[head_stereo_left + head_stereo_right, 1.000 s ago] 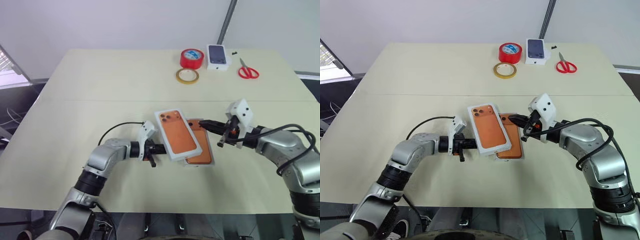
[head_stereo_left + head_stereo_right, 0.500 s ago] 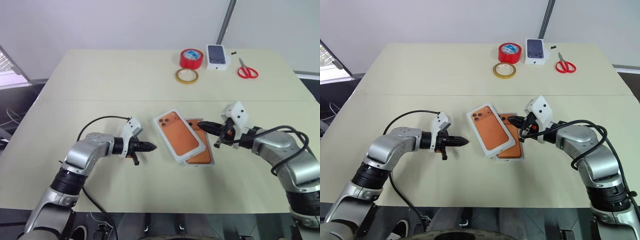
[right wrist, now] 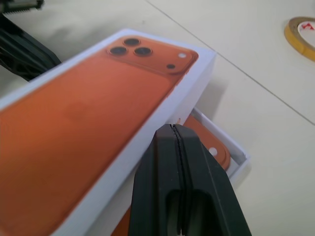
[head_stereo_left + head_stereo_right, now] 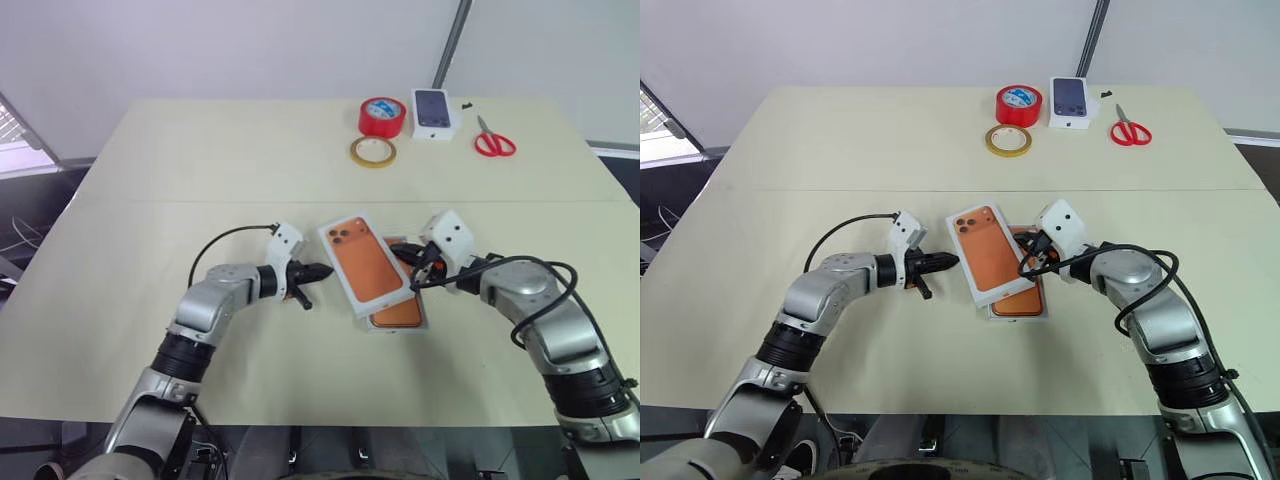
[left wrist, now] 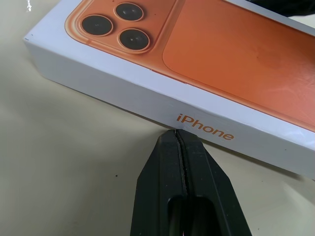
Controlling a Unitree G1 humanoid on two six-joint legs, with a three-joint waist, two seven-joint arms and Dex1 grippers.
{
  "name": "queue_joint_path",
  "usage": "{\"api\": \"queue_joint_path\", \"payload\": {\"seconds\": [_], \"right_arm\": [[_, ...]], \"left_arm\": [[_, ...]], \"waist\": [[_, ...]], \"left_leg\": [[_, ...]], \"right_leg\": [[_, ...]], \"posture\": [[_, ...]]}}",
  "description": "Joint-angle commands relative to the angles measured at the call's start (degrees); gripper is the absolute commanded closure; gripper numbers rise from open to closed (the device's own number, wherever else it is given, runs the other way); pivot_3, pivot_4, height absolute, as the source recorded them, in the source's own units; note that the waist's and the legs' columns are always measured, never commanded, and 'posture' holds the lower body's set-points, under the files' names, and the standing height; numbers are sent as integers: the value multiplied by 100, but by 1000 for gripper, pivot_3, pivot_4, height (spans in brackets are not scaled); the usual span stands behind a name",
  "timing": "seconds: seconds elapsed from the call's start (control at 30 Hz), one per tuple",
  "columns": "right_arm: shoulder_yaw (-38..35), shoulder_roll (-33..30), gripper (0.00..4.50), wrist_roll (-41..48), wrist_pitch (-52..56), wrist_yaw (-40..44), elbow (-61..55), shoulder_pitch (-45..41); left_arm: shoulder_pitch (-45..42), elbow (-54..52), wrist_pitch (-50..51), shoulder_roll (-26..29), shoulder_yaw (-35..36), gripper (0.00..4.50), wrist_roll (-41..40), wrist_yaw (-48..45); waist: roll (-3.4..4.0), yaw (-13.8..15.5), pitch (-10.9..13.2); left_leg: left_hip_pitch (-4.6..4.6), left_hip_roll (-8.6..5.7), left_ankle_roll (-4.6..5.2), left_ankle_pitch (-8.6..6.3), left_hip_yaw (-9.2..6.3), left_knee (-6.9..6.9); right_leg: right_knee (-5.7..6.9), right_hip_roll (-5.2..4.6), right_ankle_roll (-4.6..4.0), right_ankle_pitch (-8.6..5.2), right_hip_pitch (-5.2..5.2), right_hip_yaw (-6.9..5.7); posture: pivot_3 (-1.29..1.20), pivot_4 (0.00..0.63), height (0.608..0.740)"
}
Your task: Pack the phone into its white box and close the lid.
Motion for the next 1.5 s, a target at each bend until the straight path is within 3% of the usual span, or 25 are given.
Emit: {"api": "queue_joint_path", "payload": {"seconds": [0.03, 1.07, 1.5], "right_arm": [[-81, 65, 4481, 32, -93, 48, -118, -76], [-1092, -261, 4481, 655, 691, 274, -1464, 1125], [-1073, -307, 4481, 497, 556, 236, -1496, 1509]], "left_arm": [[-103, -117, -68, -77, -17, 4500, 15, -21], [-548, -235, 37, -740, -631, 4500, 150, -404], [-561, -182, -5, -672, -673, 4500, 239, -525]], "waist": [[0, 2, 0], [0, 17, 0], [0, 16, 0]], "left_leg": [[0, 0, 0, 0, 0, 0], [-1, 0, 1, -1, -1, 0], [-1, 0, 2, -1, -1, 0]], "right_leg": [[0, 0, 0, 0, 0, 0], [-1, 0, 0, 0, 1, 1], [-1, 0, 0, 0, 1, 0]], "posture": [[0, 150, 740], [0, 150, 740], [0, 150, 740]]}}
